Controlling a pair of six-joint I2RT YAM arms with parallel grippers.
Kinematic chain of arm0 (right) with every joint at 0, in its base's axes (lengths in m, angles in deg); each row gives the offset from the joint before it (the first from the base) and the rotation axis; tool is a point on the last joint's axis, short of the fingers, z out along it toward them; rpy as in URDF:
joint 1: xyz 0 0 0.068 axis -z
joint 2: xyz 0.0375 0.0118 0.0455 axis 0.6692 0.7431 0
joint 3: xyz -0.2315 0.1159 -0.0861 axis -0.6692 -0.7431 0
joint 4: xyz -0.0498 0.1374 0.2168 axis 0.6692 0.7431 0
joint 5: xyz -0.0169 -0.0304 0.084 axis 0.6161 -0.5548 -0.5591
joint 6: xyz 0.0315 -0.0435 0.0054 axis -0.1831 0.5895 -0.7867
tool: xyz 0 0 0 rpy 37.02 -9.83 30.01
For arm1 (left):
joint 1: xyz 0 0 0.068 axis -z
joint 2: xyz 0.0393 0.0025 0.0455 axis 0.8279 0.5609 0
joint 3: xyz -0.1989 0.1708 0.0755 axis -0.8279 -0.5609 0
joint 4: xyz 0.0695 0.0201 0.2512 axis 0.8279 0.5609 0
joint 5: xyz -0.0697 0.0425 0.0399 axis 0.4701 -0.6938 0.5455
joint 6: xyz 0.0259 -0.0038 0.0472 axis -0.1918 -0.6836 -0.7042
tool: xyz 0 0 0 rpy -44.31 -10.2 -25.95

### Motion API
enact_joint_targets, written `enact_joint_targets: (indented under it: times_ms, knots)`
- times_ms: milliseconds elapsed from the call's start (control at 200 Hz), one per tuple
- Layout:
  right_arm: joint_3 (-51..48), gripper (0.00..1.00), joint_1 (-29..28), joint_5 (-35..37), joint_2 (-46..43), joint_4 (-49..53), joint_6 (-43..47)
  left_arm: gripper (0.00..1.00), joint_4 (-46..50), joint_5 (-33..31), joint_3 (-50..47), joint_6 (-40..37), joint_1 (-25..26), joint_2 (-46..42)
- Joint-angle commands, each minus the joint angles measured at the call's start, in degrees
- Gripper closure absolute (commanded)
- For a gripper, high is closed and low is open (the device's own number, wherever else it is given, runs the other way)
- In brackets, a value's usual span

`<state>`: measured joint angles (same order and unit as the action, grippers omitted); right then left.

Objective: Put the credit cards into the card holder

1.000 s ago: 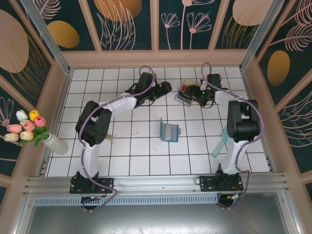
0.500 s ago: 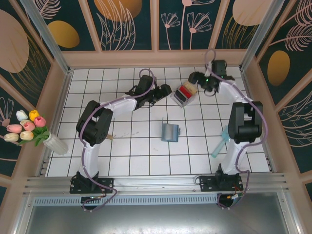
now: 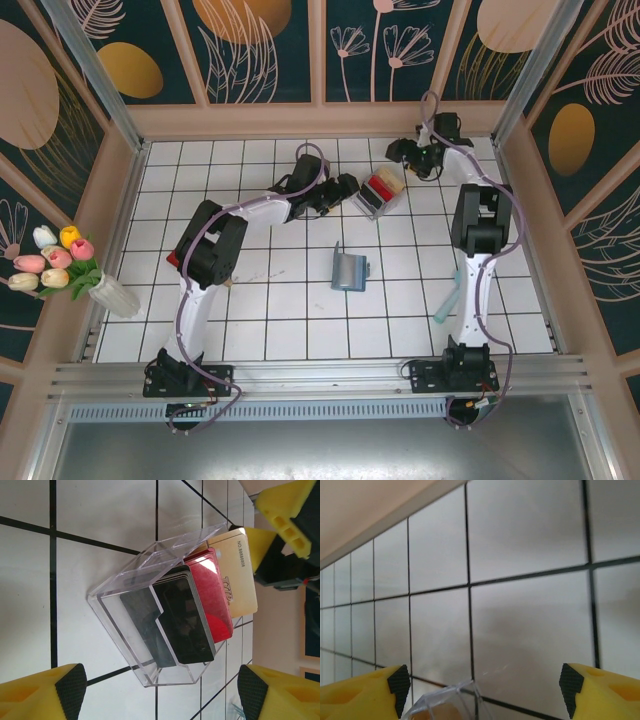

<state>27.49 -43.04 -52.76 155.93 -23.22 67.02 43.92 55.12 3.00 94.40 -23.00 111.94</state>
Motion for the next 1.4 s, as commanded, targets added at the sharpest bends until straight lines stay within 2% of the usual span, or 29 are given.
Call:
enact_joint_targets:
  times_ms: [0, 255, 525, 761, 816, 916, 1011, 1231, 1326, 1396]
  knots:
    - [-0.4, 0.19, -2.0, -7.6, -1.0, 3.0, 3.0, 0.19, -1.6, 1.0, 1.1, 0.5, -0.5, 0.5]
    - [-14.6, 0.19, -4.5, -10.9, -9.0, -1.8, 3.3, 0.2, -2.5, 0.4, -2.2, 0.6, -0.6, -0.9]
    - [-28.5, 0.2, -8.2, -13.8, -16.0, -9.2, 1.6, 0.27, -6.9, 0.8, -10.6, 1.8, -0.5, -4.2]
    - [-38.9, 0.2, -11.8, -12.8, -22.9, -15.8, -3.1, 0.36, -12.7, 1.9, -20.4, 3.6, -0.4, -9.6]
    - [-39.7, 0.2, -12.4, -10.5, -24.7, -15.6, -3.6, 0.38, -13.3, 1.9, -22.1, 3.6, -0.4, -10.4]
    - [-38.7, 0.2, -13.1, 0.4, -26.7, -11.6, -3.6, 0.41, -13.3, 1.4, -23.5, 3.4, -0.4, -10.9]
    - [-39.0, 0.21, -13.1, 7.1, -27.9, -10.8, -3.8, 0.42, -13.4, 1.4, -22.9, 3.0, -0.4, -10.4]
    - [-37.1, 0.25, -14.5, 17.9, -31.2, -7.2, -4.6, 0.49, -13.0, 3.1, -20.4, 1.6, -0.4, -9.0]
    - [-37.8, 0.26, -15.0, 18.7, -34.1, -7.9, -4.7, 0.51, -14.8, 4.8, -21.1, 1.6, -0.3, -8.9]
    - [-37.4, 0.26, -15.2, 16.6, -34.8, -7.3, -3.8, 0.52, -16.4, 6.7, -21.4, 1.9, -0.1, -8.6]
